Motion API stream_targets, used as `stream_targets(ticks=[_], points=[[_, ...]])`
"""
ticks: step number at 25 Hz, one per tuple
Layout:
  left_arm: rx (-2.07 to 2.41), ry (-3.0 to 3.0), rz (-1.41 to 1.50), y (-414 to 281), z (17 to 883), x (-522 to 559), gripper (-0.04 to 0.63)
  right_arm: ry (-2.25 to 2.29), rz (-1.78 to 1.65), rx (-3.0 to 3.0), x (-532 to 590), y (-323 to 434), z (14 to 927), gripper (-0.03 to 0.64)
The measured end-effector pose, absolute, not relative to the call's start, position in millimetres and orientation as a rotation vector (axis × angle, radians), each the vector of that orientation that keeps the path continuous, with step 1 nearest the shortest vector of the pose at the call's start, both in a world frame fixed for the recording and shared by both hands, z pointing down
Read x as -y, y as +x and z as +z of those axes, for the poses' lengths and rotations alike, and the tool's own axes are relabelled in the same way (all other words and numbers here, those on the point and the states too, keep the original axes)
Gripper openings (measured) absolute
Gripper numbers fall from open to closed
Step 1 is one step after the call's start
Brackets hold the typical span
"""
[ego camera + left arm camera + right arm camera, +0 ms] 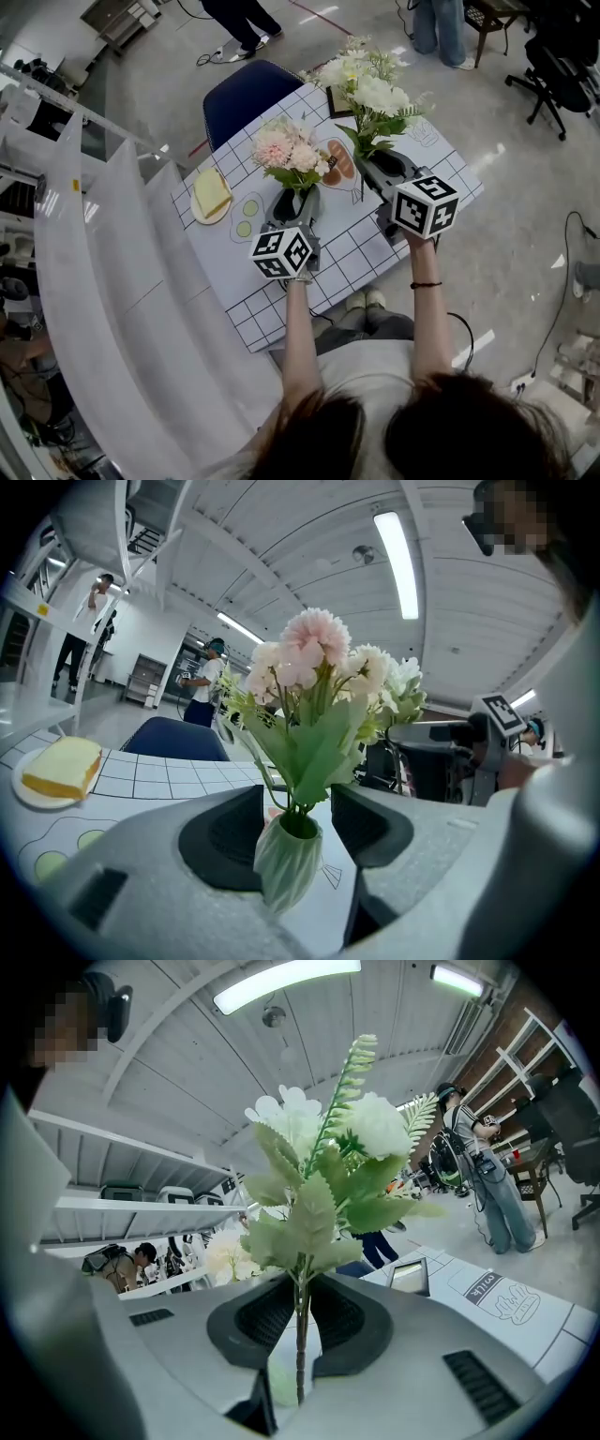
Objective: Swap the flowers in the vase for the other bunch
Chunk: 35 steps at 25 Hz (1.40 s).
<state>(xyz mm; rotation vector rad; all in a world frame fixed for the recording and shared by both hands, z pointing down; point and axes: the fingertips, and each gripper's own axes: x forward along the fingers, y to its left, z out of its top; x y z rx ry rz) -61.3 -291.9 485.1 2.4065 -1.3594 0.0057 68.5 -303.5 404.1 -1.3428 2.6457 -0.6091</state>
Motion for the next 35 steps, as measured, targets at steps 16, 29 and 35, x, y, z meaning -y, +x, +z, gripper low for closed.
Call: stream_targets(ticks=[16,29,35], points=[[1.4,2.439,0.034,-61.6,486.4,299.7,0.182,-1.367,-0.641,-2.62,310.2,77.6,413.4,0.048],[1.453,2.449,0.056,-64.1,484.5,298.8,0.098,-1.37,-0.635,-2.618,308.1,80.0,413.0,0.048],[1.472,2.447,0.037,-68.0,478.5,299.3,0.084,-1.366,-0.631,-2.62,306.2,79.6,410.6,0.048]])
